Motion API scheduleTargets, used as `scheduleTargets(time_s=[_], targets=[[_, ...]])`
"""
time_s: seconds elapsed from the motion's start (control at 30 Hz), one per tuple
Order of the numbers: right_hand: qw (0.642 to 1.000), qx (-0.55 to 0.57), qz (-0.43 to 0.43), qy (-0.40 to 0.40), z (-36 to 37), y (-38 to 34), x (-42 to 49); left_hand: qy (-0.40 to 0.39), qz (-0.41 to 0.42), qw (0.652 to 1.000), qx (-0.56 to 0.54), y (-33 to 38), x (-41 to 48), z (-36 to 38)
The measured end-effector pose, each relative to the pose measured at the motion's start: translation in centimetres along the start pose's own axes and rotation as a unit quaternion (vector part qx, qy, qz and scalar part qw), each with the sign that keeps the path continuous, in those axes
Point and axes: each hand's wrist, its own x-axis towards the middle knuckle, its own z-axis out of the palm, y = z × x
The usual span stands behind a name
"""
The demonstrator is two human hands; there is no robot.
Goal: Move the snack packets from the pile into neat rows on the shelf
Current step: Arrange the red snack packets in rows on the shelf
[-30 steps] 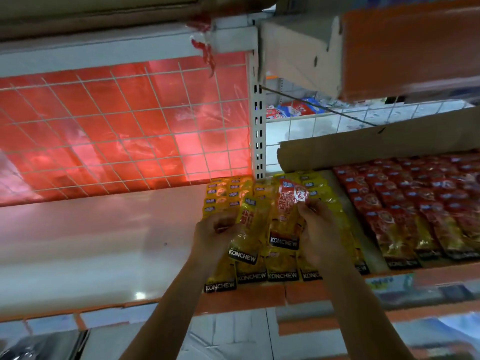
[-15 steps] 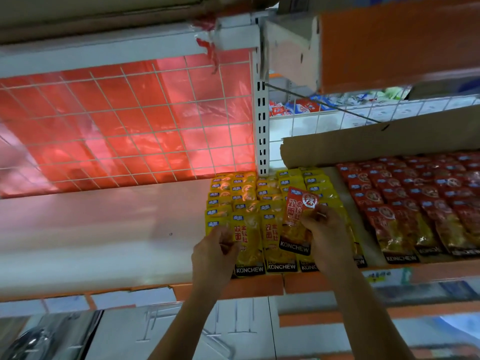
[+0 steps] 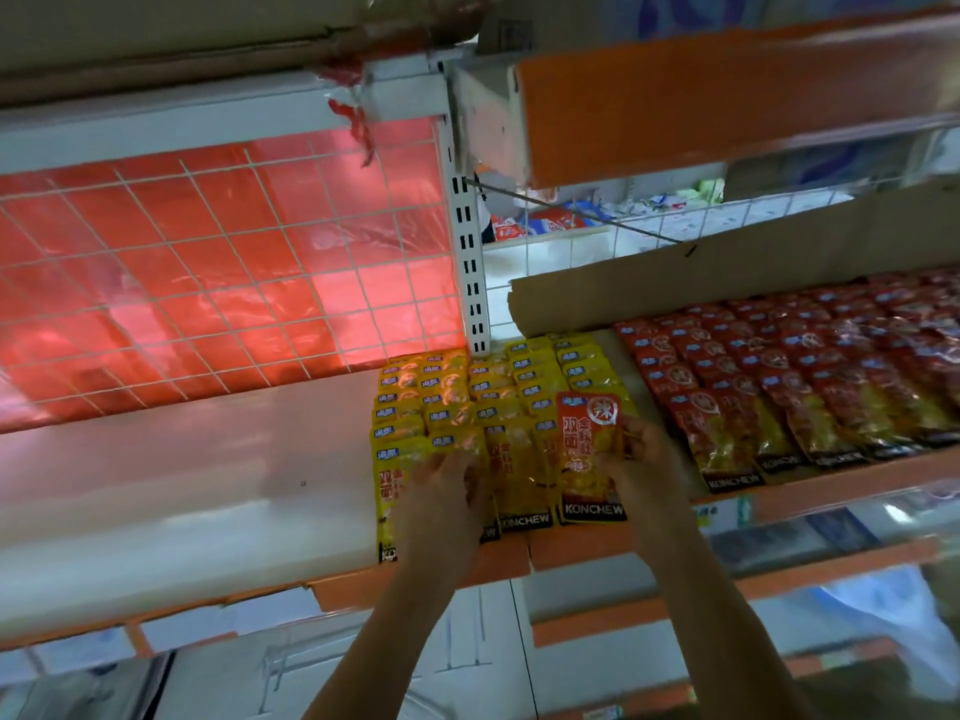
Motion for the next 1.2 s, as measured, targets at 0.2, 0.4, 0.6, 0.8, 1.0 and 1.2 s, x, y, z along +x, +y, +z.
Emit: scheduleTargets(time_s=[0.2, 0.4, 0.6, 0.8, 1.0, 1.2], targets=[[0.998, -0.041, -0.042, 0.011, -4.9, -0.3, 2.6, 0.024, 0.098, 0.995, -0.018, 8.8, 1.6, 3.4], [0.993, -0.095, -0.073, 0.019, -13.8, -1.9, 6.6, -0.014, 0.127, 0.989, -0.080, 19.0, 2.3, 9.2], [0.985, -0.138, -0.098, 0.031, -22.0, -3.4, 10.4, -0.069, 0.106, 0.986, -0.105, 26.2, 2.0, 15.1], [0.976, -0.181, -0.092, -0.073, -23.3, -3.3, 11.6, -0.058, 0.025, 0.993, -0.096, 28.6, 1.0, 16.6], [0.930, -0.316, -0.132, -0.134, -22.0, -2.2, 10.8, -0.037, -0.035, 0.998, -0.022, 27.2, 0.1, 16.0], [0.891, -0.394, -0.176, -0.139, -22.5, -1.6, 10.4, -0.039, -0.015, 0.999, 0.007, 27.1, -1.2, 16.9]])
